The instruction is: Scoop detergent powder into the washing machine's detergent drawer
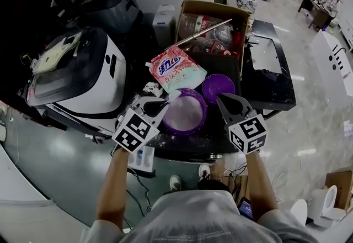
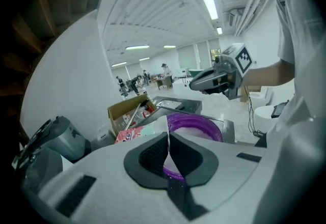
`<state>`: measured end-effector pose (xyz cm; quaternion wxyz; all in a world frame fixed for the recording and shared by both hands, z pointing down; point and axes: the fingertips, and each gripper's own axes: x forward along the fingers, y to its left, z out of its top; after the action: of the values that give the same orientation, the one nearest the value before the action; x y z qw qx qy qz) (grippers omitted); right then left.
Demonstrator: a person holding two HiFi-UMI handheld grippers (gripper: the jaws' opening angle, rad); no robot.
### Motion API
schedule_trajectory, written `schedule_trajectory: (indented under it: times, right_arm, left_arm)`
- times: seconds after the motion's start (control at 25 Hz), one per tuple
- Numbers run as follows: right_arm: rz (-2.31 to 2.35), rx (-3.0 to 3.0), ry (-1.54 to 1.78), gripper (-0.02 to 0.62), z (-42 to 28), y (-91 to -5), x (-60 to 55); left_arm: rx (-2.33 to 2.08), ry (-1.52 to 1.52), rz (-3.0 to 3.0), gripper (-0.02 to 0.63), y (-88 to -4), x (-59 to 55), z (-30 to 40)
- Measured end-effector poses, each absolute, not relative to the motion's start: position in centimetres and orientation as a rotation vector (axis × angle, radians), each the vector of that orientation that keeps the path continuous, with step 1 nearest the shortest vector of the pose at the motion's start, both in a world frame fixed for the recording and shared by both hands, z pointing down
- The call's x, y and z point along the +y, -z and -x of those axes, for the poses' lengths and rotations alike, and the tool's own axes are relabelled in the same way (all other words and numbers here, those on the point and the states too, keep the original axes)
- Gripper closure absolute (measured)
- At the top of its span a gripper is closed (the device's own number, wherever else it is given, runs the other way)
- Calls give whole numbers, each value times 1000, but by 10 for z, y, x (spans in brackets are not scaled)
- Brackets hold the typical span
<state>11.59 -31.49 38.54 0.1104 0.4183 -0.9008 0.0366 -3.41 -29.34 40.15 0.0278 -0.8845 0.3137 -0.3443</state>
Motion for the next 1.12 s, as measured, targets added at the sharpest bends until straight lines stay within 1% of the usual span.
schedule_trajectory:
  times: [0.52,1.12]
  right_arm:
    - [-1071,-2700,-161,591,-96,-409,-343]
    - [-1052,-2694,-211,591,-102,-424,-347]
  left_arm:
    - [766,1471,2614,591,-444,-299,24]
    - [637,1825,2451,591,-475,-300,25]
